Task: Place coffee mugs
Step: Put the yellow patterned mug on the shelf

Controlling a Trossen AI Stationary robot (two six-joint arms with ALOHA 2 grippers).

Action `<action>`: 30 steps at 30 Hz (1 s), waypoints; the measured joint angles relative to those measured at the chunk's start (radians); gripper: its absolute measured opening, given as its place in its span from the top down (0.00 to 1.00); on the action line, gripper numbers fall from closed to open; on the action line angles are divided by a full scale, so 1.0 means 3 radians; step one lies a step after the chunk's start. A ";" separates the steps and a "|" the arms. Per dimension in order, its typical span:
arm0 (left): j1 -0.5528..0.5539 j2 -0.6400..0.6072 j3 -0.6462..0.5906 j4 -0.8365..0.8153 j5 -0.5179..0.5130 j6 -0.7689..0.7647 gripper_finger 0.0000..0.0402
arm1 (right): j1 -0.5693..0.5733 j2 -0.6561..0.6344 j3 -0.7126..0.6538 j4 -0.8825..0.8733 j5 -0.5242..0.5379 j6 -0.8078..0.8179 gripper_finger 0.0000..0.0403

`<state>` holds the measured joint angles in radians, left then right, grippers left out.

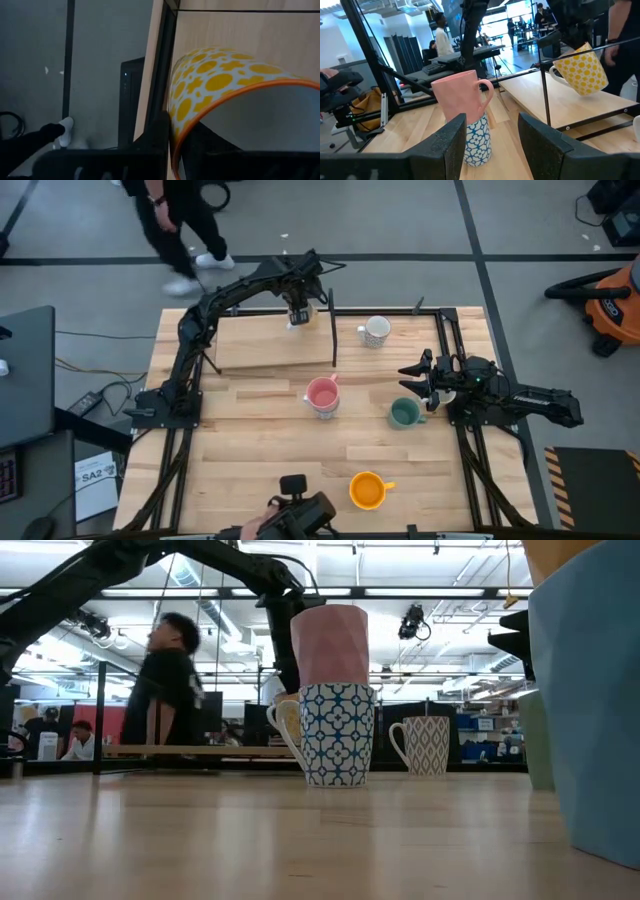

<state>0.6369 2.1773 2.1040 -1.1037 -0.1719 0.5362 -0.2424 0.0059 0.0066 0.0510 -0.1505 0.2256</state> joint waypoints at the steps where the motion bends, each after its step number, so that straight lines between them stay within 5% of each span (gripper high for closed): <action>1: 0.0000 0.0005 0.0000 0.0022 0.0000 -0.0001 0.93 | 0.0001 0.0000 0.0000 0.0000 0.0000 0.0000 0.54; 30: -0.0027 0.0050 -0.0004 -0.0032 0.0028 -0.0030 0.89 | 0.0000 0.0001 0.0000 0.0000 0.0004 0.0000 0.54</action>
<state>0.6289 2.1921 2.1029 -1.1131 -0.1633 0.5271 -0.2423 0.0063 0.0065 0.0509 -0.1493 0.2256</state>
